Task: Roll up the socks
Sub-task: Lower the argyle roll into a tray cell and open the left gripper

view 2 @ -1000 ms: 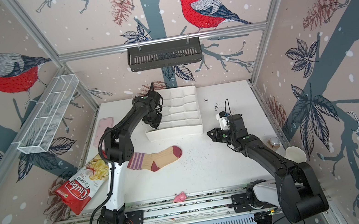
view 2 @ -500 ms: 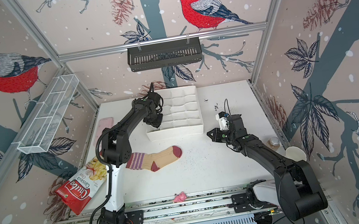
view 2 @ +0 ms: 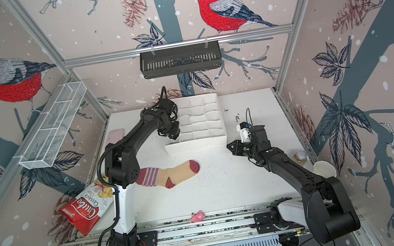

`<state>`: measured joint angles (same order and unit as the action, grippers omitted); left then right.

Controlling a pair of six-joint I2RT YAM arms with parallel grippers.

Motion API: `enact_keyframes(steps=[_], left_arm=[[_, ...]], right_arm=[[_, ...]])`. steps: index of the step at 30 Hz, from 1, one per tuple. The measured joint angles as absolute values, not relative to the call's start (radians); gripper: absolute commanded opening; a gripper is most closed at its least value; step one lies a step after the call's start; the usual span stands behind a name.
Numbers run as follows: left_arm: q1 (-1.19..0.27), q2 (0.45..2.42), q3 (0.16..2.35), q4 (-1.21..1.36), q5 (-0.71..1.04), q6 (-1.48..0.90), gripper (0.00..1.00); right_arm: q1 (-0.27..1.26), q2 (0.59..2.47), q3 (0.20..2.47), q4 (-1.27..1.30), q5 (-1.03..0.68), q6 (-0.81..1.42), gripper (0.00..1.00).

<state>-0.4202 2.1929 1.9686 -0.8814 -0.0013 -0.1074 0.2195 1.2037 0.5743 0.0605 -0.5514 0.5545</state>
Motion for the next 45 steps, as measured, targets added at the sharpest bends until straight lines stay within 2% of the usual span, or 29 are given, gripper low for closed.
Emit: enact_keyframes(steps=[3,10,25,33,45], left_arm=[[-0.42,2.165,1.956,-0.864,0.019,-0.108,0.49],[-0.42,2.124,1.956,-0.849,0.033,-0.107,0.49],[-0.448,2.21,2.037,-0.902,-0.054,-0.105,0.4],[-0.449,2.245,2.053,-0.896,-0.097,-0.105,0.29],[-0.449,2.29,2.074,-0.894,-0.136,-0.105,0.24]], right_arm=[[0.221,1.204,0.575,0.06,-0.551,0.554,0.14],[0.228,1.209,0.587,0.06,-0.549,0.555,0.14],[0.247,1.234,0.61,0.06,-0.545,0.559,0.14],[0.247,1.244,0.613,0.06,-0.543,0.559,0.14],[0.247,1.246,0.612,0.06,-0.542,0.558,0.14]])
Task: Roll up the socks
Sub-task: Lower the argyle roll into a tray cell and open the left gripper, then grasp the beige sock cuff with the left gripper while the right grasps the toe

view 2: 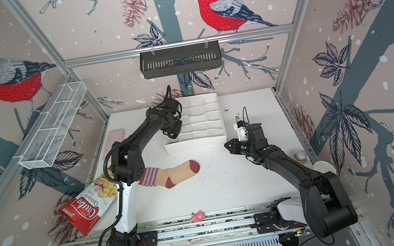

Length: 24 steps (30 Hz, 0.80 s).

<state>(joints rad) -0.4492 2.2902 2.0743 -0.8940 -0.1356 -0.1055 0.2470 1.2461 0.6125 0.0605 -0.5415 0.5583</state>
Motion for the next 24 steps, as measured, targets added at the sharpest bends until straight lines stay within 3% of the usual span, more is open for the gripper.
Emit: enact_keyframes(steps=[7,12,16,24], left_arm=[[-0.449,2.297,2.055,-0.878,-0.155,-0.115,0.22],[-0.449,2.234,2.006,-0.839,-0.123,-0.123,0.33],[-0.449,2.128,1.939,-0.779,-0.077,-0.125,0.39],[-0.442,1.825,1.711,-0.581,0.017,-0.157,0.39]], right_arm=[[0.247,1.246,0.607,0.06,-0.541,0.558,0.14],[0.247,1.244,0.607,0.06,-0.54,0.559,0.14],[0.249,1.242,0.607,0.06,-0.533,0.559,0.15],[0.321,1.242,0.623,0.048,-0.509,0.553,0.19]])
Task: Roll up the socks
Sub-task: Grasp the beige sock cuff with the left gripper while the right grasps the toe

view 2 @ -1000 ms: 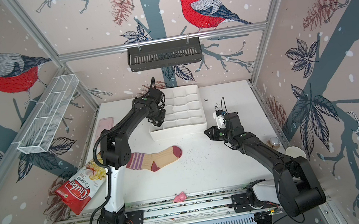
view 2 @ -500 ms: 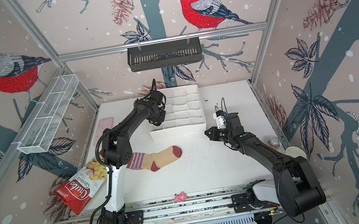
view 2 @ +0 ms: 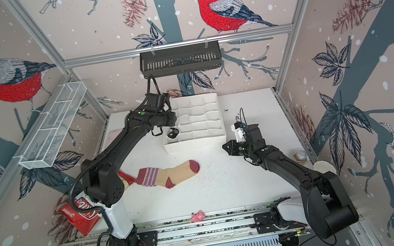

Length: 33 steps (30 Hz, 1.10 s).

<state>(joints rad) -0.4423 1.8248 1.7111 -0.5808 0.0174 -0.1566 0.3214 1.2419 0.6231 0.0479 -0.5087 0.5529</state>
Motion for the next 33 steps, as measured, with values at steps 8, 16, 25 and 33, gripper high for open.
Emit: enact_keyframes(steps=[8,16,25,33], left_arm=[[-0.389,1.369,1.147,-0.253,0.084,-0.24,0.38],[-0.337,1.181,0.94,-0.139,0.101,-0.292,0.37],[-0.33,1.134,0.846,-0.134,0.105,-0.314,0.4],[-0.329,1.175,0.835,-0.141,0.183,-0.318,0.4]], right_arm=[[0.589,1.364,0.671,0.062,-0.41,0.551,0.04],[0.793,1.621,0.85,0.109,-0.34,0.574,0.03],[0.854,1.824,0.969,0.069,-0.274,0.577,0.03],[0.77,1.815,0.883,0.11,-0.245,0.584,0.02]])
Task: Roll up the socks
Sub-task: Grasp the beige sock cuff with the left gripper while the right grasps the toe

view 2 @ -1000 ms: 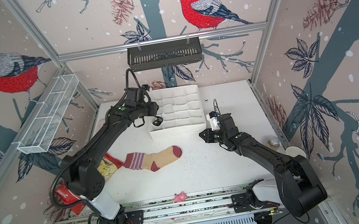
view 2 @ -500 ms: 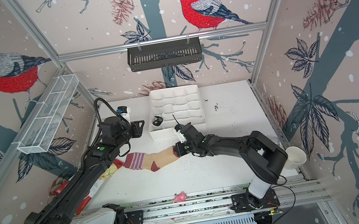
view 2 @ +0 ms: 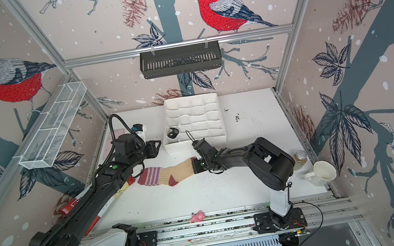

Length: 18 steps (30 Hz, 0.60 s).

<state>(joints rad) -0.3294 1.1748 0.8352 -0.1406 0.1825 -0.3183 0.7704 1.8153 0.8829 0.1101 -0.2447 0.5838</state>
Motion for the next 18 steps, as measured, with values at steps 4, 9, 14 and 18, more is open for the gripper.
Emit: enact_keyframes(steps=[4,9,14,18], left_arm=[[-0.335,1.201,0.814,-0.147,0.221,-0.324,0.4],[-0.366,1.222,0.758,-0.15,0.239,-0.337,0.42],[-0.395,1.267,0.717,-0.154,0.236,-0.346,0.43],[-0.4,1.33,0.674,-0.147,0.237,-0.363,0.44]], right_arm=[[0.704,1.71,0.77,0.103,-0.219,0.579,0.03],[0.632,1.582,0.686,0.004,-0.164,0.545,0.03],[0.578,1.493,0.656,-0.115,-0.108,0.488,0.03],[0.531,1.437,0.635,-0.188,-0.095,0.442,0.15]])
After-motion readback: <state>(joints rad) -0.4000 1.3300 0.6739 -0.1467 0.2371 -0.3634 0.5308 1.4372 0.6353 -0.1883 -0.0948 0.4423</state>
